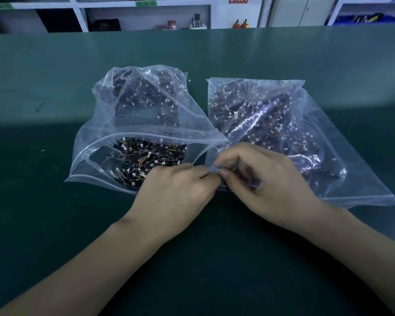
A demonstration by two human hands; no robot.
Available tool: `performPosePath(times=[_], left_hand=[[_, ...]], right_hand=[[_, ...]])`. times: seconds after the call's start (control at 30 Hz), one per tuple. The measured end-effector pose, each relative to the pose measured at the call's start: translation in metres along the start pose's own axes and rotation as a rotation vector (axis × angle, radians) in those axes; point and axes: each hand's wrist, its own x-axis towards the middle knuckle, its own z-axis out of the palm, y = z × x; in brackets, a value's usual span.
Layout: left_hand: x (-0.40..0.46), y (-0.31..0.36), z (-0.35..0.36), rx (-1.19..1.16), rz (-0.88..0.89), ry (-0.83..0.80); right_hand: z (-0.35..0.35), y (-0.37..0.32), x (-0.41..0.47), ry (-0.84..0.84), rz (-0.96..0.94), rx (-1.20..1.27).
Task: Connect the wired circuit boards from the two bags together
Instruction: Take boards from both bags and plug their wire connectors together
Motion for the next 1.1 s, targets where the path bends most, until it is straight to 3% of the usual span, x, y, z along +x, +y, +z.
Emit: performPosePath(times=[0.1,0.27,0.53,0.8,1.1], left_hand=[[-0.001,-0.001,0.000,-0.047,-0.011,0.039],[-0.004,-0.014,-0.011,-0.260,-0.199,0.102],[-0.009,-0.048,-0.020,-0.048,-0.406,0.087],[-0.011,-0.061,-0.022,-0.020,-0.377,0.048],[-0.016,-0.069,-0.019,-0.021,-0.341,0.090]], right_hand=[[0.000,0.000,0.000,-0.034,0.016,-0.009],[-0.003,-0.001,0.000,-0.055,0.021,-0.010],[-0.001,0.001,0.000,-0.121,0.030,-0.131],[0.001,0.001,0.002,-0.036,0.005,-0.249],[-0.001,-0.005,0.000,-0.040,0.033,-0.139]])
